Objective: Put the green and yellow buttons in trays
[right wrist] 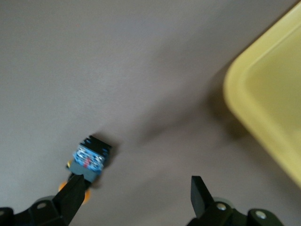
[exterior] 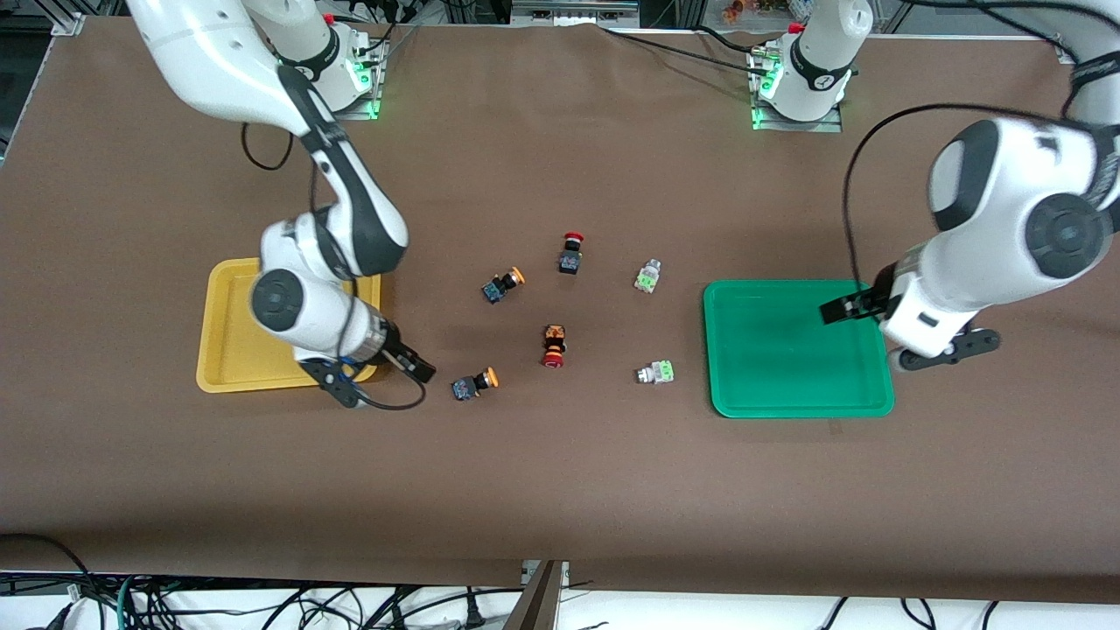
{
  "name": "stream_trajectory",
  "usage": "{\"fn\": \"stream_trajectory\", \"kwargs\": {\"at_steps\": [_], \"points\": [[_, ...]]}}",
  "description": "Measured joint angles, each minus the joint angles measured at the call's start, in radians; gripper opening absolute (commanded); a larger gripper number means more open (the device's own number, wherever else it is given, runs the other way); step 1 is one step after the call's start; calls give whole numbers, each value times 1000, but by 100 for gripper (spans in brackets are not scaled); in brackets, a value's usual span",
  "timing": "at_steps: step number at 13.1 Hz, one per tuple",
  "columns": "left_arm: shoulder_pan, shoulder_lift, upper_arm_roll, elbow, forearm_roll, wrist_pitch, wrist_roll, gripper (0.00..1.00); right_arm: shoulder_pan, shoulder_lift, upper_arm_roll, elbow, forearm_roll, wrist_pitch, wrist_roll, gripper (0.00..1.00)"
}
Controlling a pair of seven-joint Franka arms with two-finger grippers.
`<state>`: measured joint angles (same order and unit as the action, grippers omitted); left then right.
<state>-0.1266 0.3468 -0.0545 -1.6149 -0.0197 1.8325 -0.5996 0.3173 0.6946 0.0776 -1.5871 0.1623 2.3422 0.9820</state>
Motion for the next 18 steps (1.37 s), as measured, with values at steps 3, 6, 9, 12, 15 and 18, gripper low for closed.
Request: {"fn": "stream_trajectory", "kwargs": {"at_steps": [3,6,9,12,15,18], "points": [[-83,90,-1,0,8,120,-332,100,39,74,0,54,0,89,111,100],[-199,208,-1,9,102,265,-733,100,61,134,0,124,0,106,165,99],[-256,340,0,106,133,304,-1095,100,66,177,0,146,0,137,169,90],[-278,436,2,208,131,327,-1246,100,70,184,0,147,0,148,168,58],[-293,484,3,228,82,404,-1326,100,71,185,0,147,0,150,150,19],[-319,524,3,230,74,439,-1339,100,71,174,-4,147,0,111,96,14]]}}
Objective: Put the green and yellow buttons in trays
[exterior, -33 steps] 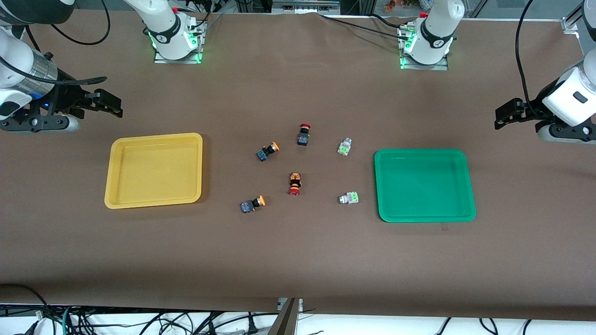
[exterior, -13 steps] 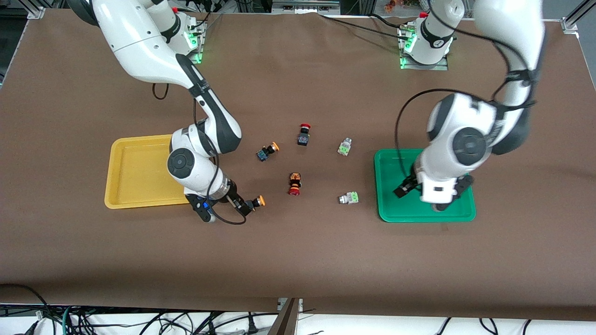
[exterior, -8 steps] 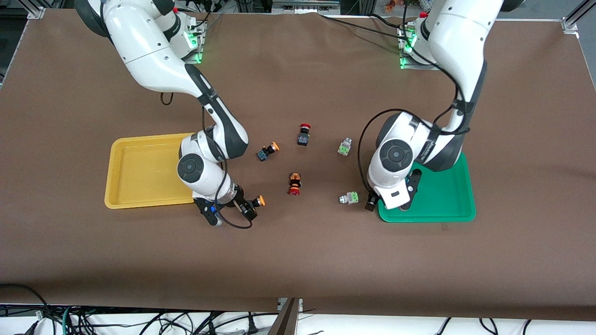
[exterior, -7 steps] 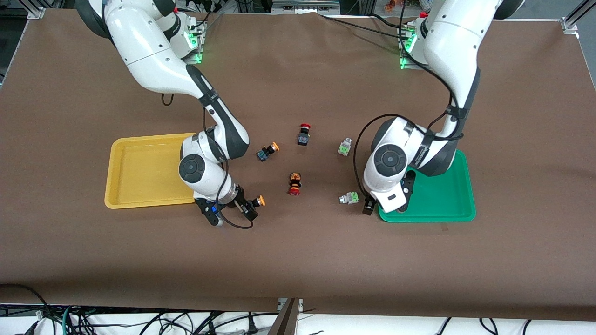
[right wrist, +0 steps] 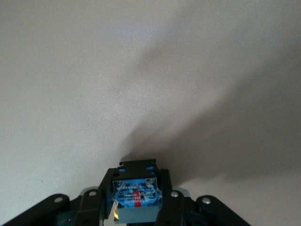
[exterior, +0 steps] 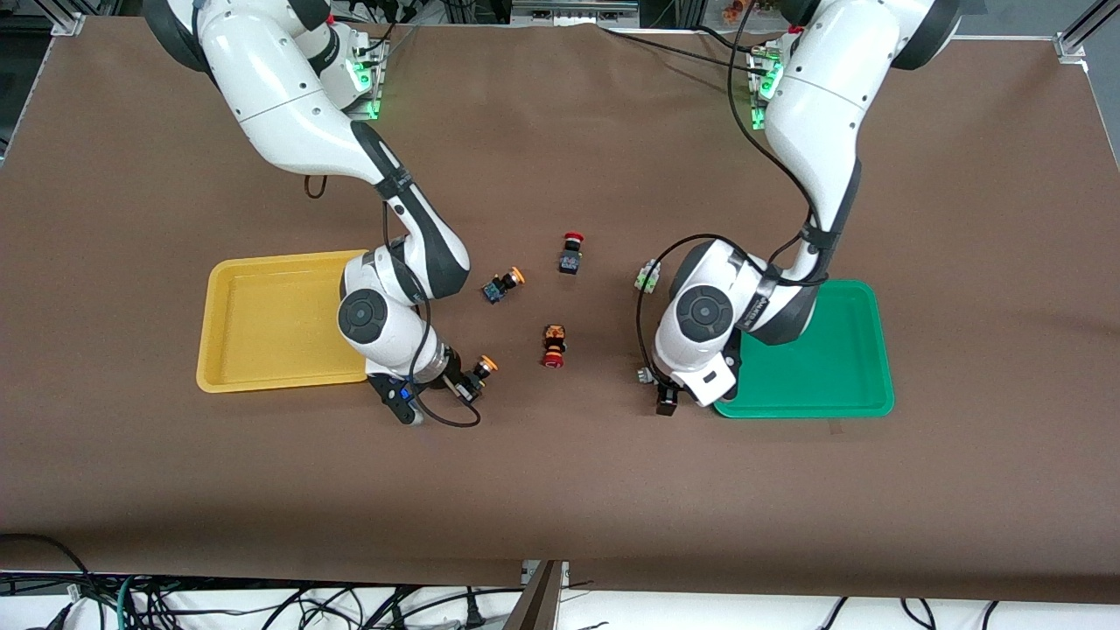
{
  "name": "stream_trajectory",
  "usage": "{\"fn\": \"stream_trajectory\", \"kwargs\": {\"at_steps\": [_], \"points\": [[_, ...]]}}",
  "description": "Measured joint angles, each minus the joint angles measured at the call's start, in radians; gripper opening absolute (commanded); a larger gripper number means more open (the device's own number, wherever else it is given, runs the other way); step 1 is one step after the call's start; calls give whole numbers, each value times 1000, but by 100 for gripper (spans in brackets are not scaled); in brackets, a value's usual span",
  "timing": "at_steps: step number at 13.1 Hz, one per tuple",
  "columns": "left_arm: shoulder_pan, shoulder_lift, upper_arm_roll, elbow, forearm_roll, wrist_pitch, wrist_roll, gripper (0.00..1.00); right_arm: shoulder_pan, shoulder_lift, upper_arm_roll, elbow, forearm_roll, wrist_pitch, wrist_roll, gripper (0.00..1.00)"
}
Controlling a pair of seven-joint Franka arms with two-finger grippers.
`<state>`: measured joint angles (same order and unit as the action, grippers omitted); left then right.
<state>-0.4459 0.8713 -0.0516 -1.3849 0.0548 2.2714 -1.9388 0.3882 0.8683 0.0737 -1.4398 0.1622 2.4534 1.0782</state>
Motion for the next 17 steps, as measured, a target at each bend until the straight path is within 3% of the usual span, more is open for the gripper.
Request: {"fn": "stream_trajectory", "kwargs": {"at_steps": [3,5,6,7,10,11,12,13,14,17], "points": [[-23,24,2,3,-1,28,-3,100,-22,-71,-19,3,0,-186,-133,15],[-24,24,4,8,-1,29,8,52,-68,-159,-42,-12,-1,-340,-328,15],[-24,24,5,11,-1,29,16,46,-92,-218,-66,-56,0,-373,-458,16],[-24,24,6,13,-1,29,19,22,-108,-285,-101,-130,0,-377,-591,18],[-24,27,10,13,-1,29,24,15,-123,-446,-211,-429,1,-266,-885,22],[-24,26,10,13,-1,29,25,16,-124,-469,-236,-525,1,-190,-946,30],[-24,26,11,13,-1,29,25,17,-125,-473,-253,-608,1,-98,-994,52],[-23,26,12,15,-1,29,26,17,-127,-465,-263,-673,1,-19,-1021,83],[-20,25,16,20,-1,27,35,17,-133,-452,-266,-712,1,29,-1031,91],[15,-11,25,47,-1,-69,156,17,-136,-452,-256,-682,33,-36,-994,93]]}}
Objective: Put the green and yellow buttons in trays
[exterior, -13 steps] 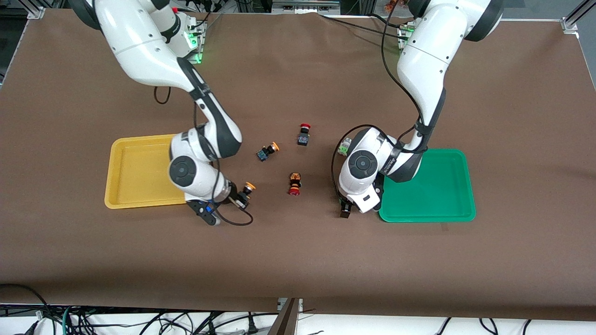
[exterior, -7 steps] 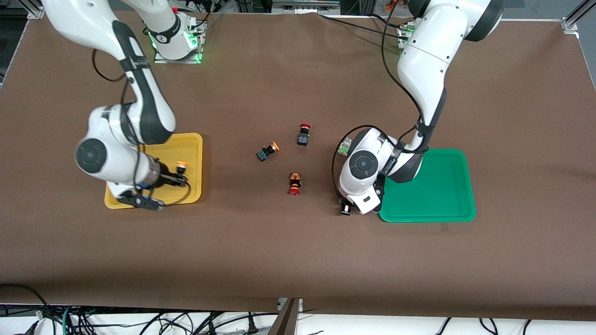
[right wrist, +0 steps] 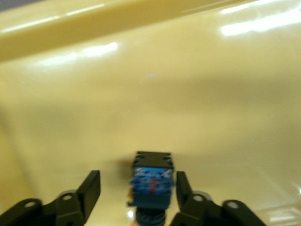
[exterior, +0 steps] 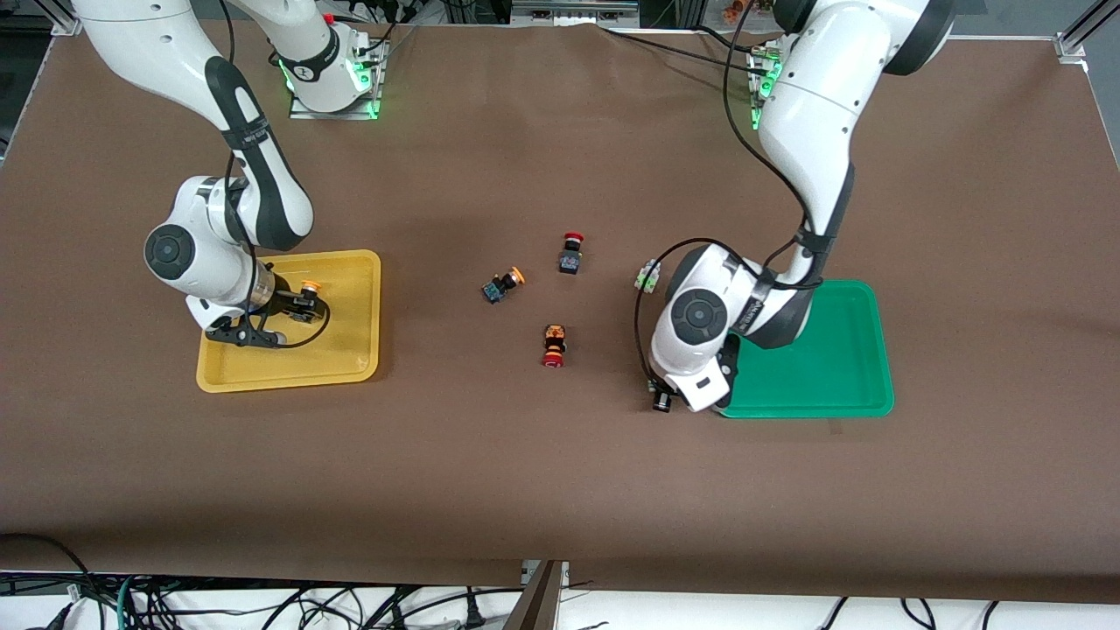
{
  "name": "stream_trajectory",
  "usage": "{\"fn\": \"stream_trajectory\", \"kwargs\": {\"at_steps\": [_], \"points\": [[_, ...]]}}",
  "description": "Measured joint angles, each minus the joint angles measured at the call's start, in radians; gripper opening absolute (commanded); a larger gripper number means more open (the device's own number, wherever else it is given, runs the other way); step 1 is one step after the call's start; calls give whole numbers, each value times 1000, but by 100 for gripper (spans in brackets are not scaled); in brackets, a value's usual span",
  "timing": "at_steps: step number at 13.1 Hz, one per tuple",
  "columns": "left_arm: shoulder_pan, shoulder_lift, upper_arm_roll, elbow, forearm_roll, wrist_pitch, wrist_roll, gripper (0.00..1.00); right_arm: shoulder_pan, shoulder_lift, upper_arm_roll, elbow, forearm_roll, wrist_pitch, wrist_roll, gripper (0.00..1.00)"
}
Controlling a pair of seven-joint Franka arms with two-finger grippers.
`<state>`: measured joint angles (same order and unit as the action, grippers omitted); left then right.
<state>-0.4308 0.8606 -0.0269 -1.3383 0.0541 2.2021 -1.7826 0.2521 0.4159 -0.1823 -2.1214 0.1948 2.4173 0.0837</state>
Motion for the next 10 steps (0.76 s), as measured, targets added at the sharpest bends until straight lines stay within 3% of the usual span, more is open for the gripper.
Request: {"fn": "stream_trajectory", "kwargs": {"at_steps": [3,6,8,9,10], "points": [[56,-67,5,3,0,-169,222,17,13,-23,86,142,25,-173,238,93],[132,-107,8,-9,0,-302,422,21,60,-7,212,194,65,-182,580,93],[177,-108,9,-68,0,-316,548,30,129,24,237,217,131,-153,737,93],[198,-108,9,-101,0,-312,597,56,167,44,239,221,153,-120,793,93],[215,-107,8,-126,0,-305,633,100,206,71,239,221,161,-74,854,93]]}}
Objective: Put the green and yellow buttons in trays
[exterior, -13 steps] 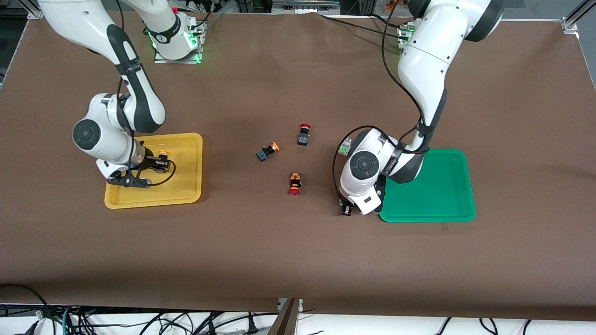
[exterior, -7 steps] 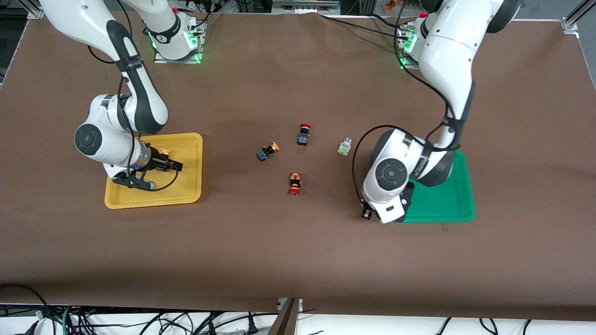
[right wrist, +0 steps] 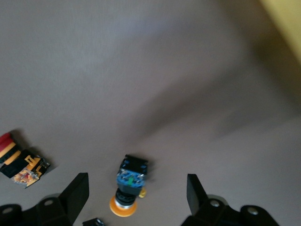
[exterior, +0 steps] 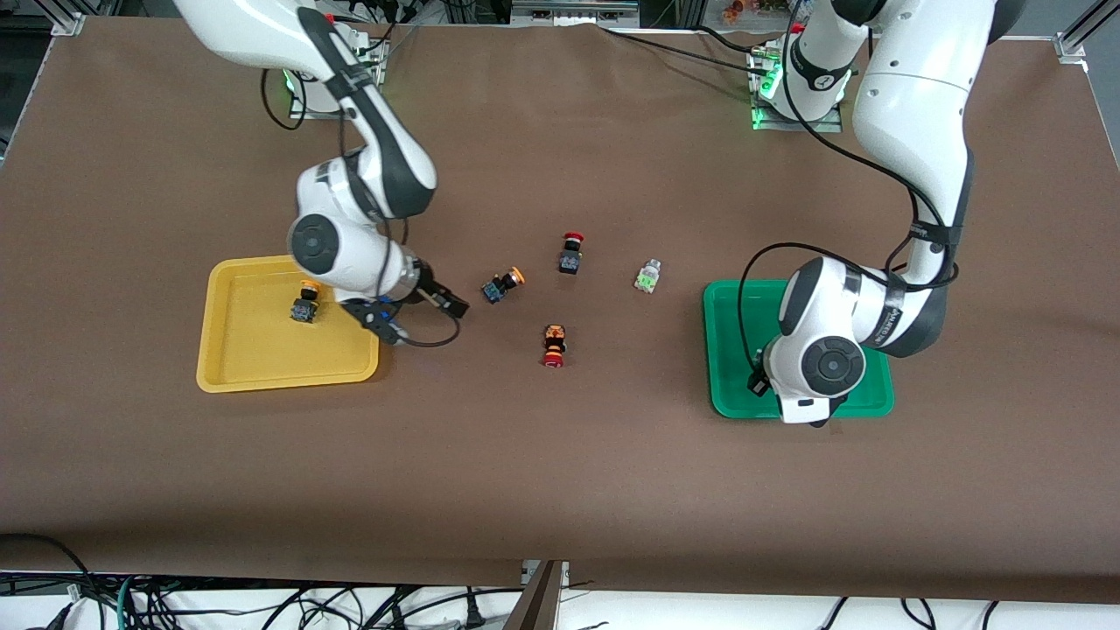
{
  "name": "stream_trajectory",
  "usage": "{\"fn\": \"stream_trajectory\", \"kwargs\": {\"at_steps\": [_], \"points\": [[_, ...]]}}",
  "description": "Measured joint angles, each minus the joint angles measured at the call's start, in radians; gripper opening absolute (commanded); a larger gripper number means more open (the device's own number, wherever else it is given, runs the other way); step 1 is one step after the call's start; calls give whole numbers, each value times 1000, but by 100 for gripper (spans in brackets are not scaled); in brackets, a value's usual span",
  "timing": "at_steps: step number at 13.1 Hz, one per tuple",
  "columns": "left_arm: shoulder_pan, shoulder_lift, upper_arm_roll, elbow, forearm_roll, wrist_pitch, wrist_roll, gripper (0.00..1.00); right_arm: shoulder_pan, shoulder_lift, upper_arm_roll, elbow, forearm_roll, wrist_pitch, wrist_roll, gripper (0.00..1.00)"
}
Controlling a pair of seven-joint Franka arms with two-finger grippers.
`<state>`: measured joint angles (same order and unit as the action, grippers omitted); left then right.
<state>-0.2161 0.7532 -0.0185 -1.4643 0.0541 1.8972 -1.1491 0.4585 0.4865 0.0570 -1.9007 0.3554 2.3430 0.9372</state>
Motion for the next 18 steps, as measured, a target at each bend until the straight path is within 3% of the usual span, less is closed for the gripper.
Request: {"fn": "stream_trajectory", "kwargs": {"at_steps": [3,5,6,7,8,9,10,13,15,18], "points": [[6,-26,-8,-4,0,-12,51,100,89,89,1,0,1,139,127,93],[4,-107,-18,7,-1,-90,146,100,130,137,1,-4,1,214,161,91],[3,-163,-24,9,-3,-147,209,100,144,152,1,-11,1,247,168,82],[4,-217,-35,9,-16,-207,276,100,151,156,0,-21,1,270,170,65],[5,-264,-58,6,-41,-264,354,100,152,153,0,-26,1,281,170,37],[3,-293,-90,-2,-61,-302,436,100,152,148,0,-25,1,284,170,15],[1,-302,-129,-12,-69,-316,513,100,152,142,0,-25,1,284,166,2],[-6,-294,-229,-55,-70,-305,689,100,153,122,-11,-26,1,251,140,0],[-7,-289,-272,-122,-70,-225,835,100,154,89,-62,-25,1,158,66,0],[-13,-285,-316,-311,-36,74,937,100,155,5,-209,-22,1,-64,-178,0]]}}
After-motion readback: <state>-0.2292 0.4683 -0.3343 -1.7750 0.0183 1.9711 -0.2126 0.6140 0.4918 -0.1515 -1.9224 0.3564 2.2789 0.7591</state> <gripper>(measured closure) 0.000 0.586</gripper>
